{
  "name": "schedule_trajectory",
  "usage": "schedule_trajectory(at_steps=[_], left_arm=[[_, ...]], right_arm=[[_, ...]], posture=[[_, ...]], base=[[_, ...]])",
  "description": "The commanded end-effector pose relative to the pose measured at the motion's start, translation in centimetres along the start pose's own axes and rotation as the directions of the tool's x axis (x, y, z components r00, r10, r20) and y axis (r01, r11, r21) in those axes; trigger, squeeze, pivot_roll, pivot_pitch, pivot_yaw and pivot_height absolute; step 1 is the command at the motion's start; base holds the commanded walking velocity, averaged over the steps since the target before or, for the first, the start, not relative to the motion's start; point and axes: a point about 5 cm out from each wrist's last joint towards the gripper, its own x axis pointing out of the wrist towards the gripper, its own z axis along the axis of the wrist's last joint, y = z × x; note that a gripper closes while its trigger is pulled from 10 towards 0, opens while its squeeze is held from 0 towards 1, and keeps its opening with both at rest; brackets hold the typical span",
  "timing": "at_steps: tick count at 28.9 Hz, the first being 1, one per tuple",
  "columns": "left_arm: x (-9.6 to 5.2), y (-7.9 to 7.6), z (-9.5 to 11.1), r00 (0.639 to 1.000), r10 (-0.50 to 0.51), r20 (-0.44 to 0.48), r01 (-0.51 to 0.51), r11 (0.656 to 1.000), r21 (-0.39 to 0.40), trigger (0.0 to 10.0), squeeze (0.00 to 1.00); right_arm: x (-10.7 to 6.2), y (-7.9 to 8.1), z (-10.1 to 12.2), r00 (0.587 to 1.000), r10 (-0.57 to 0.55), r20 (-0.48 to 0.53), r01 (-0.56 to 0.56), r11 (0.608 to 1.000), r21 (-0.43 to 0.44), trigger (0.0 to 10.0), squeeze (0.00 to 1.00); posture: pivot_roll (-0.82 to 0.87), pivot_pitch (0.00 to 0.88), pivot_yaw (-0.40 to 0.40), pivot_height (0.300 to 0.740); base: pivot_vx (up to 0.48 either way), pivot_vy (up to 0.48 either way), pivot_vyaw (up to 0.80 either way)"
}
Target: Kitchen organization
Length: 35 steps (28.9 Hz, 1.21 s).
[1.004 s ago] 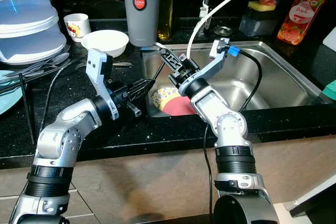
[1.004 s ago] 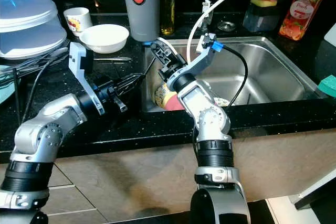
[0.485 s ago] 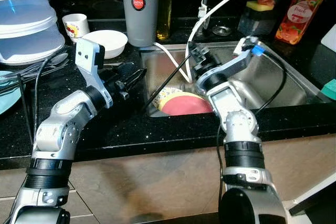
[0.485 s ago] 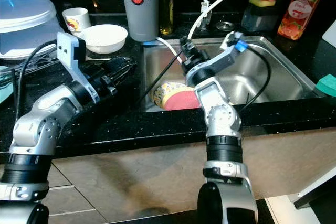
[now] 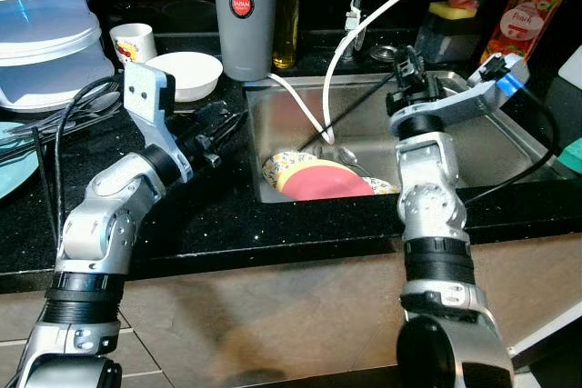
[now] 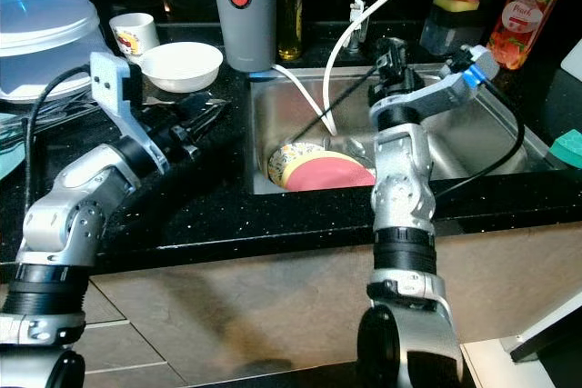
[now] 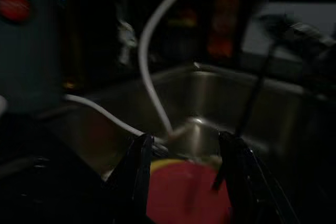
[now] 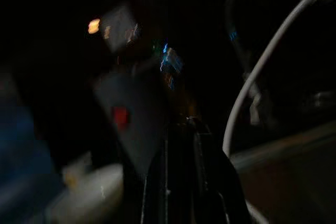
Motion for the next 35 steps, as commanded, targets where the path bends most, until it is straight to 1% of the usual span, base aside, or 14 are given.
schedule_trajectory(at_steps=[1,3,11,13,14,16,17,18,20,28,29,31,32,35], left_arm=[[0.0,-0.4,-0.3,1.0,-0.02,-0.016,0.021,1.0,0.012,10.0,0.0],[0.1,-1.1,-0.9,0.997,-0.059,-0.042,0.059,0.998,-0.002,10.0,0.0],[0.1,-2.6,-2.3,0.983,-0.143,-0.118,0.143,0.99,-0.005,10.0,0.0],[0.0,-2.6,-2.6,0.977,-0.149,-0.153,0.153,0.988,0.009,10.0,0.0],[0.0,-2.6,-2.7,0.975,-0.148,-0.163,0.153,0.988,0.015,10.0,0.0],[0.0,-2.5,-2.8,0.974,-0.145,-0.171,0.151,0.988,0.02,10.0,0.0],[0.0,-2.5,-2.8,0.974,-0.145,-0.174,0.15,0.988,0.02,10.0,0.0],[-0.1,-2.3,-2.8,0.974,-0.127,-0.19,0.136,0.99,0.034,10.0,0.0],[-0.2,-1.8,-2.9,0.974,-0.093,-0.206,0.107,0.993,0.055,10.0,0.0],[-1.6,4.2,-3.0,0.852,0.436,-0.288,-0.378,0.895,0.237,10.0,0.0],[-2.4,5.7,-2.7,0.79,0.555,-0.261,-0.514,0.831,0.214,10.0,0.33],[-2.9,6.5,-2.5,0.739,0.627,-0.247,-0.597,0.779,0.192,10.0,0.33],[-3.7,7.3,-2.4,0.691,0.681,-0.241,-0.663,0.731,0.163,10.0,1.0],[-4.5,8.0,-2.5,0.643,0.725,-0.246,-0.711,0.685,0.162,10.0,1.0]], right_arm=[[-0.1,0.5,-0.4,0.999,0.039,-0.005,-0.039,0.998,-0.053,0.0,0.0],[-0.8,0.8,-1.4,0.998,0.062,-0.024,-0.064,0.993,-0.102,0.0,0.0],[-1.7,1.2,-2.9,0.996,0.087,-0.035,-0.091,0.981,-0.169,10.0,0.0],[-1.8,1.1,-3.0,0.995,0.091,-0.04,-0.097,0.98,-0.176,10.0,0.0],[-1.8,1.1,-3.0,0.995,0.093,-0.042,-0.099,0.979,-0.18,10.0,0.98],[-1.8,1.1,-3.1,0.995,0.095,-0.043,-0.101,0.977,-0.19,10.0,1.0],[-1.9,1.1,-3.1,0.995,0.095,-0.043,-0.101,0.976,-0.194,10.0,1.0],[-1.8,1.0,-3.2,0.995,0.088,-0.049,-0.097,0.975,-0.201,10.0,0.16],[-1.8,0.9,-3.2,0.995,0.086,-0.052,-0.094,0.975,-0.203,10.0,0.0],[-1.4,1.2,-3.0,0.993,0.105,-0.047,-0.112,0.975,-0.19,10.0,0.0],[-1.3,1.3,-3.0,0.992,0.114,-0.052,-0.122,0.975,-0.184,10.0,0.0],[-1.3,1.3,-3.0,0.991,0.121,-0.056,-0.129,0.975,-0.18,10.0,0.0],[-1.2,1.5,-3.0,0.989,0.133,-0.063,-0.142,0.975,-0.172,10.0,0.0],[-1.2,1.7,-3.1,0.987,0.147,-0.071,-0.157,0.974,-0.165,10.0,0.0]], posture=[[0.05,0.108,-0.017,0.74],[0.05,0.108,-0.017,0.74],[0.05,0.1,-0.018,0.74],[0.05,0.1,-0.017,0.74],[0.05,0.098,-0.017,0.74],[0.05,0.098,-0.017,0.74],[0.05,0.098,-0.017,0.74],[0.05,0.098,-0.017,0.74],[0.05,0.098,-0.017,0.74],[0.05,0.103,-0.016,0.74],[0.05,0.103,-0.016,0.74],[0.05,0.103,-0.016,0.74],[0.05,0.108,-0.015,0.74],[0.05,0.108,-0.015,0.74]], base=[[0.0,0.0,0.0],[0.0,0.0,0.0],[0.0,0.0,0.0],[0.0,0.0,0.0],[0.0,0.0,0.0],[0.0,0.0,0.0],[0.0,0.0,0.0],[0.0,0.0,0.0],[0.0,0.0,0.0],[0.0,0.0,0.0],[0.0,0.0,0.0],[0.0,0.0,0.0],[0.0,0.0,0.0],[0.0,0.0,0.0]])
